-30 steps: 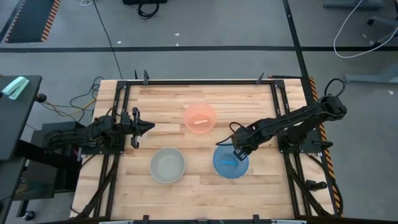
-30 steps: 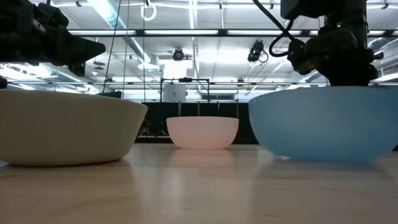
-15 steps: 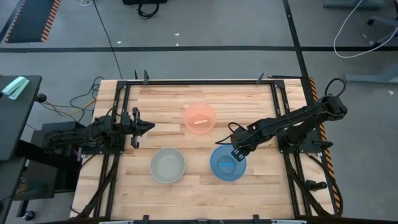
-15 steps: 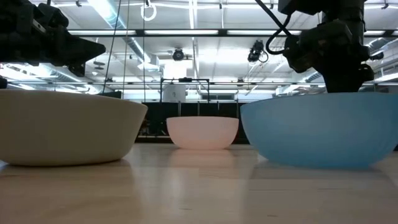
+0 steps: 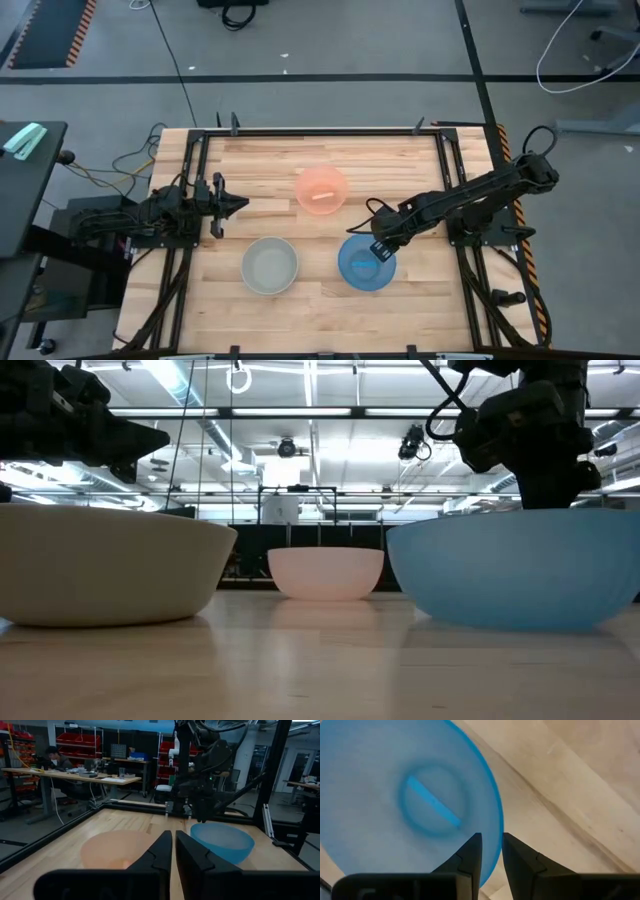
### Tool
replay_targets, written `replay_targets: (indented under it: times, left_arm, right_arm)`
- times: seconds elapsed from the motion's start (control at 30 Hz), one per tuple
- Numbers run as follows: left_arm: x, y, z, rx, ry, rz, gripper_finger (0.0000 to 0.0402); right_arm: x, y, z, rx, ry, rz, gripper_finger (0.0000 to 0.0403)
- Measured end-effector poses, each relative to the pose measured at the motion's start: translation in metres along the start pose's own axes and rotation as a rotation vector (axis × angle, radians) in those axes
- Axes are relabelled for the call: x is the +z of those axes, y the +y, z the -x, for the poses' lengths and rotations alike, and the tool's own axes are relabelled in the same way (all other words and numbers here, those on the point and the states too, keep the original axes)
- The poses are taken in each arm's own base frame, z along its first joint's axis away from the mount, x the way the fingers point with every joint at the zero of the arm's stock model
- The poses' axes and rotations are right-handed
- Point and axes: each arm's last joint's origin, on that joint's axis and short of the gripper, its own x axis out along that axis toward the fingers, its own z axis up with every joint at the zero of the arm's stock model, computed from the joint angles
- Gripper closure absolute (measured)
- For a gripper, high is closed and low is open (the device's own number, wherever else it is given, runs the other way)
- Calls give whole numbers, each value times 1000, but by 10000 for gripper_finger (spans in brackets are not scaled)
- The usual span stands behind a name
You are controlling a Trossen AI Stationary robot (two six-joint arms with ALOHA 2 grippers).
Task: Nest bowls inside each other
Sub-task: Stack the blue bowl on the orange bowl
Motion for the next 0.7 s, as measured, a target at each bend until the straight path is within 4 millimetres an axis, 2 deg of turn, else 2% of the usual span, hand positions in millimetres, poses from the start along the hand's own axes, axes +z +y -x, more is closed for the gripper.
replay_targets:
  times: [0.3,0.7]
  left_arm:
    - [0,0,0,0,0,20,363]
    - [0,0,0,0,0,25,373]
  right_arm:
    - [1,2,-10,-36,15,-4,321]
    - [-1,-4,-1,-44,7,-7,321]
